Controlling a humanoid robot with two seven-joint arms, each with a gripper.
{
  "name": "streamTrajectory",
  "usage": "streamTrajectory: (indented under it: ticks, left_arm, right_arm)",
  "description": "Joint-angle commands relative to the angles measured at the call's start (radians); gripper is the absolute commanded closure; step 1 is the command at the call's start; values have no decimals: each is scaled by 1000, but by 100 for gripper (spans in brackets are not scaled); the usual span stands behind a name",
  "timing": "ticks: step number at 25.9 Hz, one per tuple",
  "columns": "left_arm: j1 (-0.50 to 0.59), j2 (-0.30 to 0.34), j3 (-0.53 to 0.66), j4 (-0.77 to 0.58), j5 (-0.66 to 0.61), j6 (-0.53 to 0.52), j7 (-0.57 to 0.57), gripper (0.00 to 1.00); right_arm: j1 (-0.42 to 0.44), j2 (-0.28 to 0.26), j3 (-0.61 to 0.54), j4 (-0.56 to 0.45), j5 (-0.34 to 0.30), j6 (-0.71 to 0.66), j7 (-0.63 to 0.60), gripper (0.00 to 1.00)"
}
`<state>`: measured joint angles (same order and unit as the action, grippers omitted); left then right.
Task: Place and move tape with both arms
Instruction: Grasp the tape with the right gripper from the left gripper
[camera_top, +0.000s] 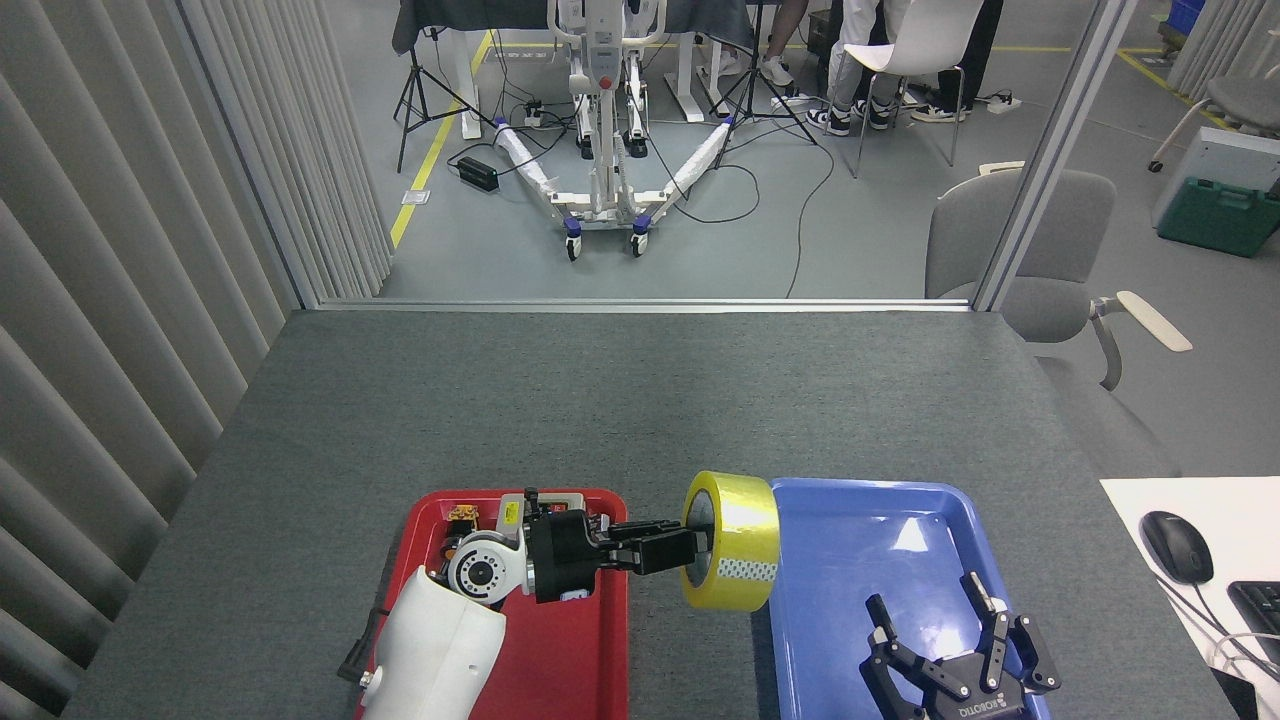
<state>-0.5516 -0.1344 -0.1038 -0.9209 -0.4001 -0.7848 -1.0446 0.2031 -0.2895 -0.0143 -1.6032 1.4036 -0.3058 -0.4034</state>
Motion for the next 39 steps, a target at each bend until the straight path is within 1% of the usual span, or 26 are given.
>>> streamTrajectory:
  ticks: [1, 5, 7, 9, 11, 15, 21, 22, 24, 27, 30, 31, 32, 33, 34, 35, 37, 38, 39]
  left_arm:
    - [4, 1, -16, -1, 10, -1, 0, 100]
    - [39, 1, -70, -7, 17, -1, 0, 100]
    - [44, 1, -73, -7, 17, -1, 0, 100]
    - [45, 1, -73, -7, 17, -1, 0, 100]
    - [48, 1, -79, -7, 17, -1, 0, 100]
    - [73, 1, -117, -18, 17, -1, 3, 100]
    - [79, 1, -154, -65, 15, -1, 3, 100]
    - [87, 1, -157, -75, 13, -1, 3, 100]
    - [96, 1, -157, -87, 12, -1, 3, 100]
    - [98, 4, -157, -93, 7, -1, 3, 100]
    - [101, 15, -157, -91, 4, -1, 3, 100]
    - [101, 16, -157, -91, 4, -1, 3, 100]
    - [102, 16, -157, -88, 4, -1, 3, 99]
    - [105, 16, -157, -87, 1, -1, 1, 91]
    - [105, 16, -154, -84, 0, -1, 1, 78]
    - [105, 18, -151, -82, 1, -1, 1, 63]
    - [104, 21, -122, -88, 13, -1, 3, 18]
    - [105, 22, -90, -90, 20, -1, 3, 1]
    - [108, 24, -68, -95, 36, -1, 3, 0]
  right_arm:
    - [10, -36, -6, -6, 12, -208, -129, 0]
    - [-4, -65, 1, -8, 61, -372, -130, 0]
    - [-28, -79, 23, -4, 77, -397, -130, 0]
    - [-57, -88, 94, -3, 97, -403, -130, 0]
    - [-65, -91, 131, -4, 110, -406, -130, 0]
    - [-53, -83, 145, -4, 144, -480, -130, 0]
    - [-56, -74, 162, 3, 146, -480, -129, 1]
    - [-56, -73, 163, 5, 149, -480, -129, 6]
    - [-56, -69, 166, 6, 147, -480, -127, 30]
    - [-56, -68, 166, 9, 150, -480, -126, 60]
    - [-54, -68, 165, 9, 150, -480, -97, 89]
    - [-54, -69, 165, 9, 150, -480, -87, 97]
    - [-54, -69, 165, 9, 150, -480, -86, 100]
    - [-53, -69, 165, 9, 150, -480, -86, 100]
    - [-50, -69, 165, 9, 150, -480, -86, 100]
    - [-47, -69, 165, 9, 150, -480, -86, 100]
    - [-47, -71, 163, 9, 150, -480, -84, 100]
    - [-47, -73, 163, 9, 150, -480, -84, 100]
    - [-47, -73, 162, 9, 150, -480, -84, 100]
